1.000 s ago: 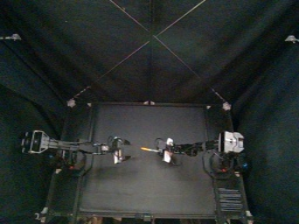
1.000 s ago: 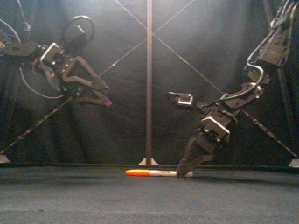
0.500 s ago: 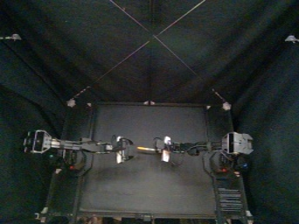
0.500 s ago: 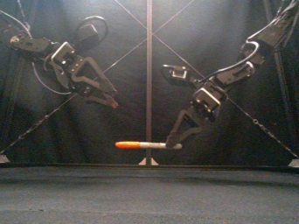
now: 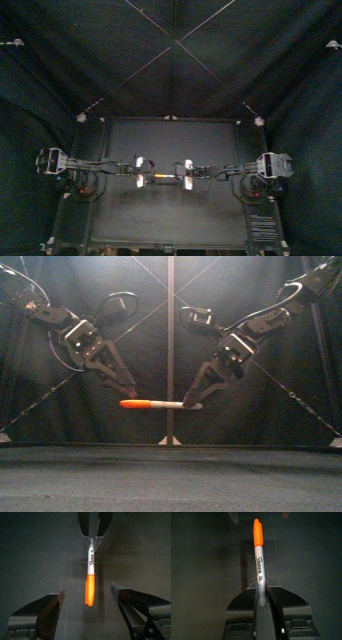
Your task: Uncap the pen
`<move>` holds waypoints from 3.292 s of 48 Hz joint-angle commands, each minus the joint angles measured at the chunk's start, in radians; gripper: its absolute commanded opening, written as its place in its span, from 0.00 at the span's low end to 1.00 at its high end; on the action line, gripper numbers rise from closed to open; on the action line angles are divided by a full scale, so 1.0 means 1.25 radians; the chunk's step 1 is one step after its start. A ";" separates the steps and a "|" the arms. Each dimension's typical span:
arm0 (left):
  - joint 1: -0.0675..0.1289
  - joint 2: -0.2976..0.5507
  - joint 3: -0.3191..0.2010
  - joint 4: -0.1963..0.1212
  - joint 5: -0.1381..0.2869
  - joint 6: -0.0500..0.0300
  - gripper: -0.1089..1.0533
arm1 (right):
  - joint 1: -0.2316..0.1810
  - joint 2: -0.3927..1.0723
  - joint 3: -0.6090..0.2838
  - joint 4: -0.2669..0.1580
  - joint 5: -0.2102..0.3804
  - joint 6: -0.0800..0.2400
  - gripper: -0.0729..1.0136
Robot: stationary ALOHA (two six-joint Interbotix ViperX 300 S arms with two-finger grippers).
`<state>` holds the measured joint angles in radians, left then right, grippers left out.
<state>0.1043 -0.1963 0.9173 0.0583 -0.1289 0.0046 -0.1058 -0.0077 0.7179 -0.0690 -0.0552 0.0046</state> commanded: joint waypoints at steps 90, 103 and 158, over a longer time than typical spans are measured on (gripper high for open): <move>0.010 -0.174 0.141 0.018 -0.025 -0.0012 0.58 | -0.022 -0.207 0.142 0.007 -0.076 0.002 0.54; 0.010 -0.191 0.151 0.018 -0.025 -0.0012 0.58 | -0.028 -0.212 0.164 0.009 -0.113 0.002 0.54; 0.010 -0.191 0.152 0.018 -0.025 -0.0012 0.58 | -0.028 -0.214 0.166 0.002 -0.115 0.001 0.54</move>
<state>0.1166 -0.4326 1.1183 0.0828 -0.1534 0.0031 -0.1381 -0.2500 0.9357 -0.0660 -0.1887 0.0077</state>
